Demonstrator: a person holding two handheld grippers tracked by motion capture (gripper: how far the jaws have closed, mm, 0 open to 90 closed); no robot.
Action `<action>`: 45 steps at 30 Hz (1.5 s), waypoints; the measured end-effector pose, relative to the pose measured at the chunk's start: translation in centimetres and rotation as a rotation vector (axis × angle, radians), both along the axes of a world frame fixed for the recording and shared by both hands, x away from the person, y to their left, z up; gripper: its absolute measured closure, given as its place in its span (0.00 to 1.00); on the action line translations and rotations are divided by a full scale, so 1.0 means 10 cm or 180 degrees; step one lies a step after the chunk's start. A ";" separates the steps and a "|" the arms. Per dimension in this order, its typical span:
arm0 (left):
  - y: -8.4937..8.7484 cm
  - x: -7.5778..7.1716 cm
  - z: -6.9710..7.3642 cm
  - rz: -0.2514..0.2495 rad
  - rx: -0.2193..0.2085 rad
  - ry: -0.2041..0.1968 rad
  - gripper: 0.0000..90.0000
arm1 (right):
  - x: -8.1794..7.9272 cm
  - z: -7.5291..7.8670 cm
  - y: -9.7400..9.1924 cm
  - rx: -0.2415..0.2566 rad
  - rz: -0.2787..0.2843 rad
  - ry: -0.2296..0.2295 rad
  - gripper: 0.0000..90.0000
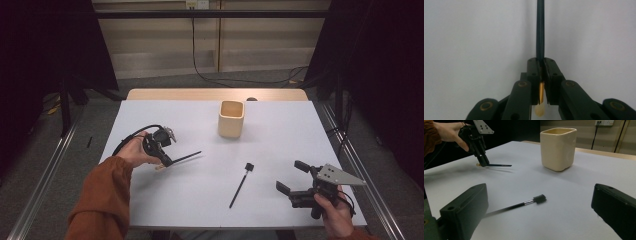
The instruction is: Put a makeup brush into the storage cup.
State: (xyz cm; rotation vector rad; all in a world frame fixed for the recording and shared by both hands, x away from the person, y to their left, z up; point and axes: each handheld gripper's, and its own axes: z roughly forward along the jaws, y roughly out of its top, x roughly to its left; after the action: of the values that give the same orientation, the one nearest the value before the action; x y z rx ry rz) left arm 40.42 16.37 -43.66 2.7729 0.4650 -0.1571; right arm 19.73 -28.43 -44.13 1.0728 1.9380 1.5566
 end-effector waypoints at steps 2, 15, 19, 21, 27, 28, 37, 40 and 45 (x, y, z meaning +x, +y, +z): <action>0.03 -0.02 0.03 0.0054 -0.0119 -0.0012 0.93 | 0.00 0.00 0.00 0.0003 0.0001 0.0003 0.00; 0.16 -0.13 0.10 0.0450 -0.0609 0.0003 0.93 | 0.00 0.00 0.01 -0.0001 -0.0009 0.0005 0.00; 0.19 -0.16 0.16 0.0517 -0.0789 -0.0077 0.93 | 0.00 0.00 0.01 0.0003 -0.0004 -0.0003 0.00; 0.18 -0.18 0.17 0.0562 -0.0852 -0.0103 0.93 | 0.00 0.00 0.01 0.0001 -0.0002 -0.0002 0.00; 0.19 -0.22 0.15 0.0633 -0.0986 -0.0093 0.93 | 0.00 0.00 0.01 0.0005 0.0004 -0.0005 0.00; 0.19 -0.23 0.15 0.0625 -0.0998 -0.0116 0.93 | 0.00 0.00 0.01 0.0005 0.0004 -0.0002 0.00; 0.28 -0.30 0.15 0.0786 -0.1324 -0.0268 0.93 | 0.00 0.00 0.01 0.0001 0.0003 -0.0001 0.00; 0.31 -0.33 0.14 0.0860 -0.1455 -0.0305 0.93 | 0.00 0.00 0.01 0.0003 0.0002 -0.0001 0.00; 0.31 -0.39 0.14 0.0835 -0.1681 -0.0404 0.93 | 0.01 0.00 0.01 0.0003 0.0000 0.0000 0.00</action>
State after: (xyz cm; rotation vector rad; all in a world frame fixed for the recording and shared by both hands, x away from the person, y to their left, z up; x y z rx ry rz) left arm 36.52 19.50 -42.27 2.1710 0.6421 -0.0332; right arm 19.79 -28.31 -44.13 1.0732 1.9372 1.5578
